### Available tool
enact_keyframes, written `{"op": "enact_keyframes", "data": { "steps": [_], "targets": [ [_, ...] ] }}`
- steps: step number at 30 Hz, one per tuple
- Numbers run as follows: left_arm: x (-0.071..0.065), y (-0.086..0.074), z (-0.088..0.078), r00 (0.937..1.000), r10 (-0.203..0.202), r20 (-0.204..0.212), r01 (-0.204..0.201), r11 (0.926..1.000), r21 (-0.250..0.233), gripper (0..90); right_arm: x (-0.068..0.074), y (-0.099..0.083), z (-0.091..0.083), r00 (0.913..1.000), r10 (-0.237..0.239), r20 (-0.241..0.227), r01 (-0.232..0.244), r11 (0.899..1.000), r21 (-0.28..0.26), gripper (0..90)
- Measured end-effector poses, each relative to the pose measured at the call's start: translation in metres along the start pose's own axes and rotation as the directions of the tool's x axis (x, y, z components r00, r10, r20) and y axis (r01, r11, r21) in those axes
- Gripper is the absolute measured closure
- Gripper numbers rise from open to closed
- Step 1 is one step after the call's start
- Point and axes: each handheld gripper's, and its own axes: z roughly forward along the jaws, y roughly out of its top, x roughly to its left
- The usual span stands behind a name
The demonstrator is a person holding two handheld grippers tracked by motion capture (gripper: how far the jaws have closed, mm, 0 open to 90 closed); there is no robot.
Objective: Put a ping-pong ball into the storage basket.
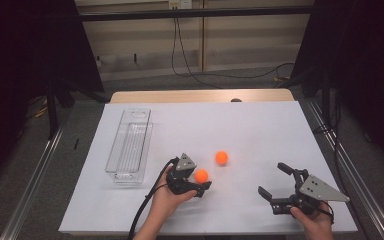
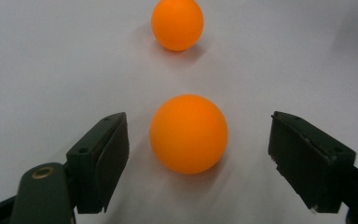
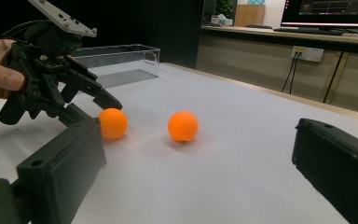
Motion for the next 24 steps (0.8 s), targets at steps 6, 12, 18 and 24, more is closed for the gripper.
{"op": "enact_keyframes", "data": {
  "steps": [6,12,18,24],
  "targets": [
    [0.0016,-0.0007,0.0023,0.9998,-0.012,-0.015,0.012,0.9997,0.021,25.2,0.0003,0.0001,0.0002,1.0,-0.004,0.001,0.004,1.0,-0.003,1.9],
    [0.0021,-0.0008,0.0044,0.9997,-0.014,-0.022,0.015,0.9995,0.03,28.0,0.0005,0.0005,-0.0004,1.0,-0.006,0.002,0.006,1.0,-0.003,2.0],
    [0.0028,-0.0005,0.005,0.9995,-0.015,-0.028,0.016,0.9994,0.031,30.0,0.001,0.0005,-0.0001,1.0,-0.005,0.001,0.005,1.0,-0.003,2.0],
    [0.0027,-0.001,0.0067,0.9996,-0.011,-0.027,0.012,0.9991,0.042,32.5,0.0004,0.0005,-0.0006,1.0,-0.006,0.002,0.006,1.0,-0.003,2.0]
  ]
}}
